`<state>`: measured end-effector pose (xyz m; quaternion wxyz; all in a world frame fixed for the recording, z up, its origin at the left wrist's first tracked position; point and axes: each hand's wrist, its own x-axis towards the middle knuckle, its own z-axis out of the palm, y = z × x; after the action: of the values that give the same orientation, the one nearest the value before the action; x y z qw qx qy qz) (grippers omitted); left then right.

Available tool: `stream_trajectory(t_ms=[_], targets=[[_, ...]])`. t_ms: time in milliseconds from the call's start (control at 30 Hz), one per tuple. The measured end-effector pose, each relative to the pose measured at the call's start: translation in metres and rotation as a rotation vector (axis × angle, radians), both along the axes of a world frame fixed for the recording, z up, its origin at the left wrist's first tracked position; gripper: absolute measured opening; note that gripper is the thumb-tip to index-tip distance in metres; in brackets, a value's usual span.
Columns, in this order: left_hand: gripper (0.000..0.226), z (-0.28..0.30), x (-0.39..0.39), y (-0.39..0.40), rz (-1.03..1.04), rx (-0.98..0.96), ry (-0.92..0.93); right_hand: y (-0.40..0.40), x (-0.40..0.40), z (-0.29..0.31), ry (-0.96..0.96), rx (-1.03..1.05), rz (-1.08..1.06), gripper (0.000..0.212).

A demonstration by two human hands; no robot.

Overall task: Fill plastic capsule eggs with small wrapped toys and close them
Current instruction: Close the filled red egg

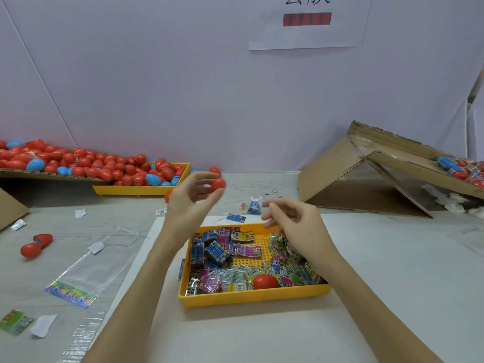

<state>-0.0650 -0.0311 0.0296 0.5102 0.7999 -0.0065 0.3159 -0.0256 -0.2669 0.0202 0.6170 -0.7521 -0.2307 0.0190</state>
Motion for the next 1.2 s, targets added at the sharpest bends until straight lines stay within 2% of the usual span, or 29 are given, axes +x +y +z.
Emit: stream_trajectory(t_ms=[100,167,300,400,467,567,733,867,933,1033,1067,1133,1200], targets=[[0.042,0.009,-0.01,-0.041,-0.257,0.058,-0.047,-0.002,-0.002,0.01,0.464,0.37,0.308,0.047],[0.037,0.008,-0.011,-0.058,-0.306,0.157,-0.11,-0.005,-0.003,0.013,0.612,0.519,0.418,0.053],[0.044,0.004,-0.01,-0.061,-0.318,0.176,-0.15,-0.006,-0.001,0.012,0.623,0.579,0.411,0.032],[0.065,0.005,-0.011,-0.062,-0.31,0.151,-0.126,-0.003,-0.002,0.013,0.591,0.575,0.402,0.042],[0.068,0.007,-0.01,-0.063,-0.304,0.182,-0.143,-0.002,-0.002,0.015,0.561,0.575,0.368,0.049],[0.056,0.009,-0.012,-0.065,-0.266,0.263,-0.186,-0.004,-0.003,0.017,0.59,0.612,0.37,0.047],[0.035,0.01,-0.013,-0.072,-0.156,0.336,-0.241,-0.003,-0.007,0.018,0.639,0.665,0.393,0.062],[0.034,0.01,-0.012,-0.067,-0.169,0.371,-0.199,-0.008,-0.006,0.018,0.664,0.715,0.481,0.045],[0.032,0.01,-0.012,-0.068,-0.194,0.311,-0.131,-0.009,-0.006,0.017,0.586,0.692,0.464,0.04],[0.024,0.012,-0.014,-0.074,-0.231,0.006,0.009,-0.004,-0.01,0.012,0.117,0.314,0.139,0.044],[0.028,0.013,-0.014,-0.076,-0.257,-0.099,0.064,-0.003,-0.011,0.009,-0.046,0.207,0.024,0.044],[0.037,0.011,-0.014,-0.079,-0.277,-0.192,0.132,0.001,-0.013,0.004,-0.245,0.11,-0.069,0.041],[0.035,0.009,-0.013,-0.08,-0.286,-0.222,0.146,0.004,-0.014,0.0,-0.371,0.039,-0.091,0.04]])
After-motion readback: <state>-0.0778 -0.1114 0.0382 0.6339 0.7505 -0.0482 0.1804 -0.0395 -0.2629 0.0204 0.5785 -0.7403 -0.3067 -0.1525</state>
